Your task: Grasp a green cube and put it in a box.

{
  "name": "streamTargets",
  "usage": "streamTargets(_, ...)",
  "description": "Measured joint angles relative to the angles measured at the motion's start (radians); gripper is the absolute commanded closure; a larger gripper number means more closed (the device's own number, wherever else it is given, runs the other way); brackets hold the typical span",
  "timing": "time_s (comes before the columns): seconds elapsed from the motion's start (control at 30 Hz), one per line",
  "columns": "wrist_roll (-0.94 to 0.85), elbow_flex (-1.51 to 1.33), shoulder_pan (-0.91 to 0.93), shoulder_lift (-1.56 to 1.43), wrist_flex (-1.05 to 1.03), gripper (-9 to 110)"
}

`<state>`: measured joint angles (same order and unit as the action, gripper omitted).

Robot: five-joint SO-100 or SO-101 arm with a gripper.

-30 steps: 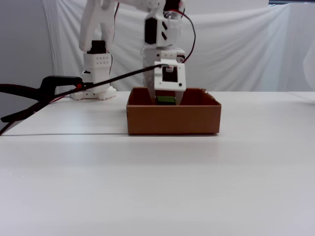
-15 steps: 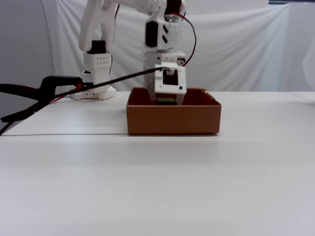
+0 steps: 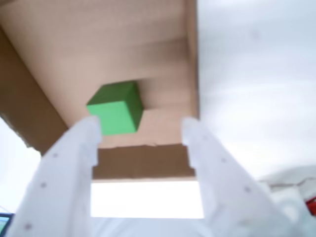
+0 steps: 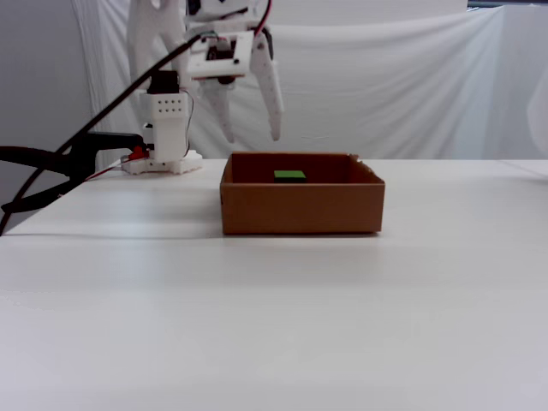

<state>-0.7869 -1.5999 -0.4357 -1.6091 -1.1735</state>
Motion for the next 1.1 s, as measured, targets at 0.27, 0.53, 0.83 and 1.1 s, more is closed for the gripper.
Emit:
streamTargets(0.27,-0.006,-0.184,0.265,-0.232,0.029,80)
streamTargets(0.53,-0.006,-0.535,0.445,-0.480,0.109,80)
streamTargets(0.83,-0.006,-1.019,0.545,-0.940,0.121,80)
streamTargets(1.1,-0.006,-1.278,0.591,-1.278,0.117,80)
